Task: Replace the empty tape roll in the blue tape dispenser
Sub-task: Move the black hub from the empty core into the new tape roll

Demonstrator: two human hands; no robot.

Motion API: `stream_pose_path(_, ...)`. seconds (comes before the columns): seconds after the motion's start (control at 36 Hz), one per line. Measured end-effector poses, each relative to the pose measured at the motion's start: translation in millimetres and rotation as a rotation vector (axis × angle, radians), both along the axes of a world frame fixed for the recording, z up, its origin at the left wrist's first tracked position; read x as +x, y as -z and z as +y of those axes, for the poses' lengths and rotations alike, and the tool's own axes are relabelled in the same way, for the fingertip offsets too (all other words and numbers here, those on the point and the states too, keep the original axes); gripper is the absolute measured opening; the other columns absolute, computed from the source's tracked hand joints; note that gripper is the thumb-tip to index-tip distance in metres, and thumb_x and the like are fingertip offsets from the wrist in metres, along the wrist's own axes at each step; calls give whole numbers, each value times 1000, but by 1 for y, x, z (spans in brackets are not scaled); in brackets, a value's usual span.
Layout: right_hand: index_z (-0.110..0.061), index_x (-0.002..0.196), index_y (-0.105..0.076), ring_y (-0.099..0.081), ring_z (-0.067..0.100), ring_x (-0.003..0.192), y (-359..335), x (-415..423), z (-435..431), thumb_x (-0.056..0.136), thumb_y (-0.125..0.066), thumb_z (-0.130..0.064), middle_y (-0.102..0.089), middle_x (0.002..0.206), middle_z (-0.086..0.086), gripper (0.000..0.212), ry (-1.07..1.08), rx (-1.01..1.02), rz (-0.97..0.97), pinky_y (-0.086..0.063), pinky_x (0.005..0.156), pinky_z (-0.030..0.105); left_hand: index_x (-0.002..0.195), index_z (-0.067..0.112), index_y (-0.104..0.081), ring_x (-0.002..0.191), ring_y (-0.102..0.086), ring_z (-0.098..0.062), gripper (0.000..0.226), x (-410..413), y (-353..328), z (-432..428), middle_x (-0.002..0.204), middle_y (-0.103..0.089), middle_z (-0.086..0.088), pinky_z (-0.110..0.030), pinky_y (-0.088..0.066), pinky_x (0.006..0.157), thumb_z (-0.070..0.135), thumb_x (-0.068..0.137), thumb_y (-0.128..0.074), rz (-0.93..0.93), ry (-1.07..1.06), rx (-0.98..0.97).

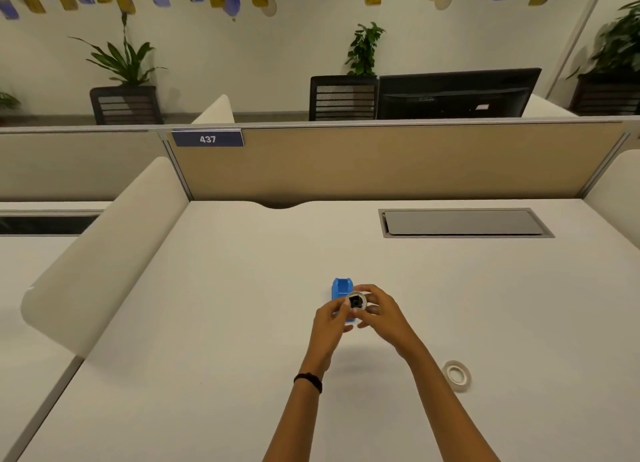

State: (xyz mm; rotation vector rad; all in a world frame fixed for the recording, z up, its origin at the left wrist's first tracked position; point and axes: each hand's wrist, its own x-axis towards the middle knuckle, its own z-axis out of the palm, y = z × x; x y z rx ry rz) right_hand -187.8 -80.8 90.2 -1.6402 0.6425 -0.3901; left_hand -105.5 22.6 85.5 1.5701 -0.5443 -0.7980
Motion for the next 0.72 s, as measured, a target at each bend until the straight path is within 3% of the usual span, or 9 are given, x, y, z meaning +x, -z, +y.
stream_pose_path(0.14,-29,105,-56,-68,15,82,-3,-8,8,83,-64,-12,-64,107,4,29,28,-51,1,-56,59,18,110,12,-63,96,-68,-20,28,-15,-2,2,107,-69,-7,-27,-57,79,30,95,-47,40,-96,-40)
stream_pose_path(0.31,-18,112,-58,-63,17,85,1,-14,15,80,-68,-11,-61,113,4,34,104,-169,9,-54,68,21,101,19,-66,89,-68,-13,15,-26,-3,5,99,-69,-4,-14,-55,64,25,92,-55,54,-179,-95)
stream_pose_path(0.42,-16,111,-60,-59,11,88,1,-19,19,78,-71,-15,-57,109,1,35,109,-313,-1,-50,62,11,100,16,-68,90,-68,-19,16,-27,-3,9,97,-71,-8,-18,-57,69,23,88,-61,54,-238,-108)
stream_pose_path(0.5,-19,115,-58,-59,9,92,1,-22,22,78,-71,-18,-54,110,-3,39,112,-376,-22,-48,67,5,97,19,-69,86,-69,-17,12,-29,-4,12,91,-71,-4,-16,-57,69,22,85,-64,49,-272,-115)
stream_pose_path(0.64,-25,109,-60,-55,-3,91,1,-25,31,79,-70,-20,-53,106,-9,32,125,-497,-82,-46,71,2,98,16,-69,83,-69,-14,14,-32,-5,16,88,-71,-3,-16,-56,71,21,84,-66,55,-313,-121)
stream_pose_path(0.72,-26,109,-60,-55,-1,92,1,-28,34,80,-69,-21,-54,104,-11,31,121,-555,-94,-47,70,4,98,16,-70,82,-69,-13,16,-34,-5,18,88,-72,-3,-15,-56,70,21,84,-66,57,-326,-124)
